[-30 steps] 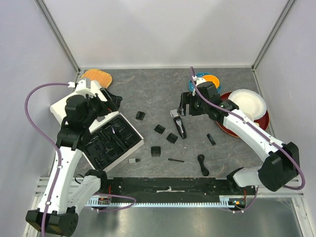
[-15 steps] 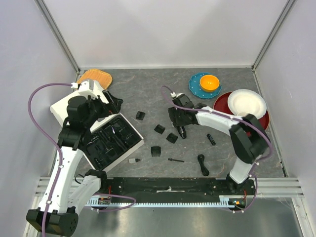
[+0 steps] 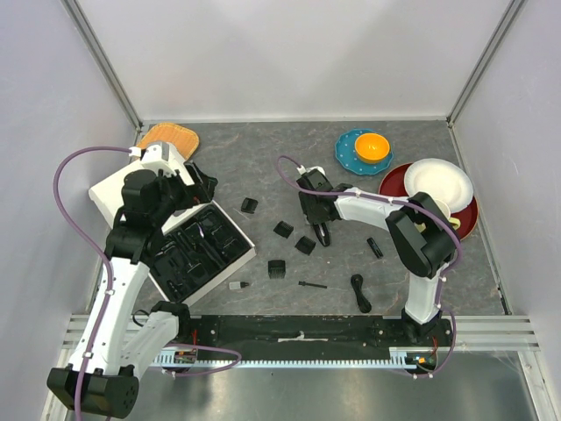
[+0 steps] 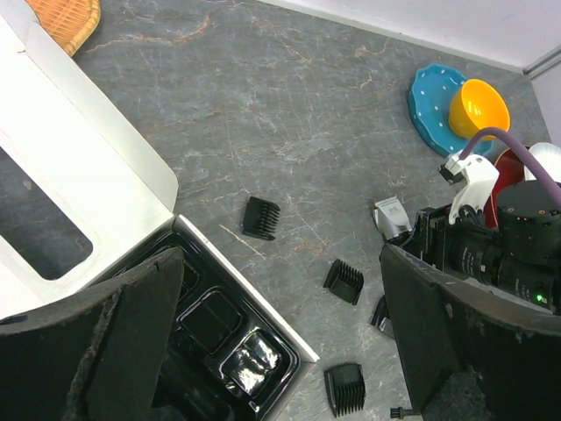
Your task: Sort the hair-cutting tools
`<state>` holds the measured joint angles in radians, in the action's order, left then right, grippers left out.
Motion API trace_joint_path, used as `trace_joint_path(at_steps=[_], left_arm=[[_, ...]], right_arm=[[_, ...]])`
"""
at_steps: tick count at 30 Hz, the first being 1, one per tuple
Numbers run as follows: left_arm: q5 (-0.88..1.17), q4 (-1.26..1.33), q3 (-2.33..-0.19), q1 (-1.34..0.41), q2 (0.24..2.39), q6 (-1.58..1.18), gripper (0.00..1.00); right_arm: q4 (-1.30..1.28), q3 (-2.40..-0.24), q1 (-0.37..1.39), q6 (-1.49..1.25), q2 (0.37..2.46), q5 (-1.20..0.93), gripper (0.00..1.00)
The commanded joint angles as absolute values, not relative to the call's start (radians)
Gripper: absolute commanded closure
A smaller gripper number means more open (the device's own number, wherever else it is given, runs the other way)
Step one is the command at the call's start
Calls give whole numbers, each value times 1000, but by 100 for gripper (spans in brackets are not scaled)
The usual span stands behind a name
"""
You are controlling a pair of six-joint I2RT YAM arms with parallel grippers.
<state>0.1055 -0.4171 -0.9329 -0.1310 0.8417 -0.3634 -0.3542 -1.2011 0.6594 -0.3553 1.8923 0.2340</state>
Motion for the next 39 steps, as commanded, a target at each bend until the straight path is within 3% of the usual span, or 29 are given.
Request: trace_joint_path(at_steps=[1,4,10,19,26,33,39], left_arm=[[87,-396,-933,-129,839,-318,0],[87,-397,-931,-129,838,-318,0],[71,-419,-951,-129,824,-322,1],[-153,-544,-1032,-127,844,-400,1],[-207,-641,-1176,-71,1016,-469,1],[-60,-689,-1278,121,1164,-548,1],[40,-660,-1263,238,1170,-574,2]], right_arm=[[-345,-1221,663,-367,1896,305,58],[-345,-1223,663,-365,1887,310,74],[-313,-1252,669,-357,1797,270,81],[-111,-1311,755,-410,1678,11,82],[110,-1377,890,-457,1785,-52,81],[253,-1517,1015,-453,1971,-106,80],[256,-1617,1087,-426,2089,-100,80]])
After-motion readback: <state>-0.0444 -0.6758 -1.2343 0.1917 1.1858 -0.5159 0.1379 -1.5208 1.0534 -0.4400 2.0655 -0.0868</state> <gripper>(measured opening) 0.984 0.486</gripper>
